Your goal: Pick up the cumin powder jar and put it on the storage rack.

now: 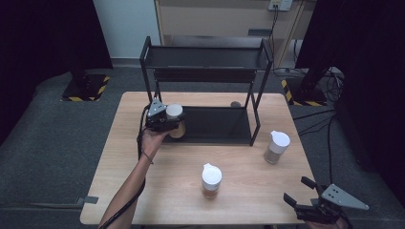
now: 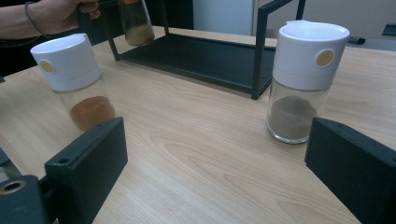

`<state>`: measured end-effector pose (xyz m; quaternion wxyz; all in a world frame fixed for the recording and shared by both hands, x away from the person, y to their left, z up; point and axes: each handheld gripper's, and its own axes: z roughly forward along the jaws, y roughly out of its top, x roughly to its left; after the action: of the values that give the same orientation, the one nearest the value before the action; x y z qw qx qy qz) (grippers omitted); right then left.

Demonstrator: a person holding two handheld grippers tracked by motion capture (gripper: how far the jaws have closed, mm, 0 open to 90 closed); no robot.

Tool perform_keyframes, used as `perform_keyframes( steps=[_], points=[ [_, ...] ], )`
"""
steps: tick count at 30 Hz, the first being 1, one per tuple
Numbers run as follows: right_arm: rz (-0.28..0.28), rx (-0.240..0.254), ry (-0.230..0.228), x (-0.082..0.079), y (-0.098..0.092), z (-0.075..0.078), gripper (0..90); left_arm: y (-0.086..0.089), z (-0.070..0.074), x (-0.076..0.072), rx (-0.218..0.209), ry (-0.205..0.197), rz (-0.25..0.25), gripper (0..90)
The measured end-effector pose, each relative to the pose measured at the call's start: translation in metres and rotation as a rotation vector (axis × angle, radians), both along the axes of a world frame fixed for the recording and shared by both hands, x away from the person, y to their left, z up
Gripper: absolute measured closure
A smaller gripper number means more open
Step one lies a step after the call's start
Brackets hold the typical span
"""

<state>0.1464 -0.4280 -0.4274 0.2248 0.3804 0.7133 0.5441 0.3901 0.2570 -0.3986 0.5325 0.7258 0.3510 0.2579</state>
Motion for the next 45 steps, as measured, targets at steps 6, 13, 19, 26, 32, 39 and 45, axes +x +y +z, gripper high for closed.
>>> perform_keyframes(
  steps=[6,13,19,26,32,39,45],
  points=[
    [-0.001,0.002,0.001,0.0,0.0,0.0,6.1,-0.007,-0.007,0.007,0.011,0.008,0.028,32.9],
    [-0.001,0.006,0.008,0.001,-0.001,0.0,6.0,-0.009,-0.014,0.013,0.004,0.021,0.053,32.9],
    [0.0,0.009,0.008,0.001,-0.001,-0.001,6.0,-0.011,-0.021,0.013,0.016,0.026,0.072,32.9],
    [-0.001,0.009,0.008,0.001,-0.001,-0.001,6.0,-0.012,-0.023,0.015,0.012,0.027,0.074,32.9],
    [0.0,0.008,0.008,0.001,-0.001,0.0,6.0,-0.013,-0.024,0.016,0.016,0.033,0.074,32.9],
    [0.001,0.011,0.008,0.001,-0.002,-0.001,6.0,-0.012,-0.028,0.017,-0.001,0.036,0.083,32.9],
    [0.002,0.011,0.008,0.001,-0.002,-0.001,6.0,-0.012,-0.029,0.019,-0.002,0.036,0.077,32.8]
  ],
)
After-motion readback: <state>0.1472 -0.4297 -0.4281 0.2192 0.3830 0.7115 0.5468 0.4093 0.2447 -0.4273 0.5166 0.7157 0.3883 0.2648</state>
